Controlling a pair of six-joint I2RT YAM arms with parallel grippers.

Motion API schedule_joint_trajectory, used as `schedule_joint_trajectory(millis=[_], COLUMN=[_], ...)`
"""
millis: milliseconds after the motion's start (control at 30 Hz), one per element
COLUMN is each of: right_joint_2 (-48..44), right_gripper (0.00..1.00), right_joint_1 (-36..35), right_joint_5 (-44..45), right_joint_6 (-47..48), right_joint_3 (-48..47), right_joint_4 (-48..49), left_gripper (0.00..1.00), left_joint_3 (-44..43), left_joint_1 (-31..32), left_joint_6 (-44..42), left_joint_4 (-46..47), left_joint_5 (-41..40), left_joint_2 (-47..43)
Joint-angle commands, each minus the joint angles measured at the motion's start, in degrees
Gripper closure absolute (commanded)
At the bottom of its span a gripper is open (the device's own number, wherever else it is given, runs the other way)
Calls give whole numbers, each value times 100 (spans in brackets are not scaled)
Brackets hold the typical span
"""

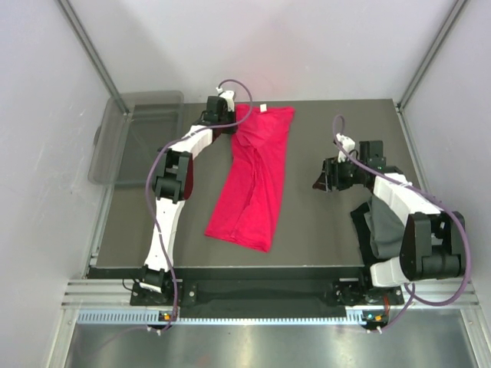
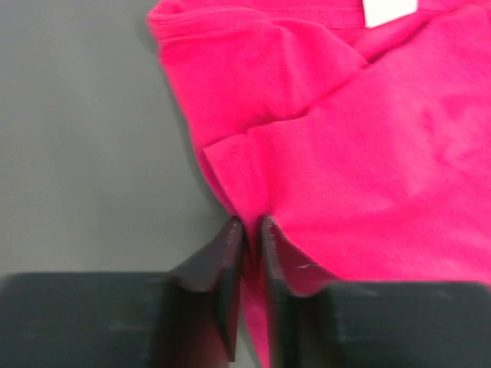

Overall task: Fold and stack the t-shirts
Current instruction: Fold the tshirt

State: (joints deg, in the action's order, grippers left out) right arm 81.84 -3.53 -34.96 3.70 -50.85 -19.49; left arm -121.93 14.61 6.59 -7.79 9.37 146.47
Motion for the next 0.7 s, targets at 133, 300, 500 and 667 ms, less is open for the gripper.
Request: schedule_joint_trajectory(millis=[133, 300, 500, 667], right_joint_2=[-362, 242, 675, 885], right_gripper=[32, 33, 37, 41], right_joint_1=[-490, -1463, -2037, -2546], right_joint_5=[-951, -1312, -1303, -1189], right_joint_6=[-1722, -2496, -2936, -3218], right_joint_3=[892, 964, 1147, 1324], right_joint_4=[1218, 1799, 1904, 2150], left_gripper=[57, 53, 55, 55], left_joint_3=[-173, 517, 3032, 4202], left_joint_1=[-29, -46, -177, -257], left_joint_6=[-272, -98, 167, -34], left_joint_4=[-82, -678, -1889, -3235], left_joint_5=[-866, -710, 703, 1383], left_joint_2=[-822, -1794, -3756, -4408])
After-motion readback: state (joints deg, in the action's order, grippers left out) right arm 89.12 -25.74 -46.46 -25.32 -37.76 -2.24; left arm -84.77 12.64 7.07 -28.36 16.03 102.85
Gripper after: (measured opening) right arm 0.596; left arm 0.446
